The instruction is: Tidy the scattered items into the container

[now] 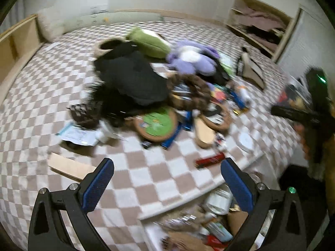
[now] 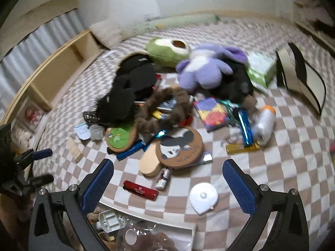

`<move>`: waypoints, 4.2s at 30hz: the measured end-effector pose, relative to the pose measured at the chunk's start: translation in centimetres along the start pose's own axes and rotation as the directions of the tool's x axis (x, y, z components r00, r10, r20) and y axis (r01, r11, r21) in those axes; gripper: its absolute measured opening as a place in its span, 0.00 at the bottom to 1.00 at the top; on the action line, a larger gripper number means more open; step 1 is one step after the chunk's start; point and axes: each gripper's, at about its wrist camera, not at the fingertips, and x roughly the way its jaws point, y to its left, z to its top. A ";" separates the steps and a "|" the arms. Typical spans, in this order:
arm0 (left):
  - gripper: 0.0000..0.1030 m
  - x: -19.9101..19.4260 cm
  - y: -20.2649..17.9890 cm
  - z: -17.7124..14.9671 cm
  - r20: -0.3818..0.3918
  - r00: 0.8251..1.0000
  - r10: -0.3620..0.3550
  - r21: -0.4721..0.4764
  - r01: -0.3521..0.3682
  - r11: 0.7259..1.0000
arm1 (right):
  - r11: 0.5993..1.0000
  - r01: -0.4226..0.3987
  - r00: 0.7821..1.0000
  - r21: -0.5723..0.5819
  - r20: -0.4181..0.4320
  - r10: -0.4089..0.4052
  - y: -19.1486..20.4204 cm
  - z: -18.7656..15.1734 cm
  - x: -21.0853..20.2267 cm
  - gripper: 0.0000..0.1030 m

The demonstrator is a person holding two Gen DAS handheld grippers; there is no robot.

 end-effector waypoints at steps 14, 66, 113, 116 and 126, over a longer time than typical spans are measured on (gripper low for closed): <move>0.99 5.4 6.4 1.8 -0.085 0.994 0.064 -0.187 -0.079 0.979 | 0.984 -0.028 0.992 0.177 -0.118 0.050 -4.3 -1.1 2.1 1.00; 0.34 14.3 10.5 1.9 -0.223 0.971 0.091 -0.274 -0.152 0.950 | 0.995 0.067 0.928 0.070 -0.372 -0.036 -4.4 -5.1 9.0 0.81; 0.33 2.9 4.2 -0.6 -0.090 0.990 -0.107 -0.144 0.093 0.985 | 0.951 -0.226 0.942 0.212 -0.200 0.269 -1.4 -1.9 3.5 0.52; 0.33 1.7 3.3 -0.4 -0.060 0.989 -0.133 -0.136 0.124 0.983 | 0.945 -0.249 0.940 0.211 -0.181 0.289 -1.3 -1.8 2.6 0.52; 0.34 -1.7 0.7 -0.6 -0.016 0.973 -0.230 -0.090 0.228 0.970 | 0.933 -0.329 0.924 0.148 -0.151 0.350 0.5 -1.9 -0.2 0.52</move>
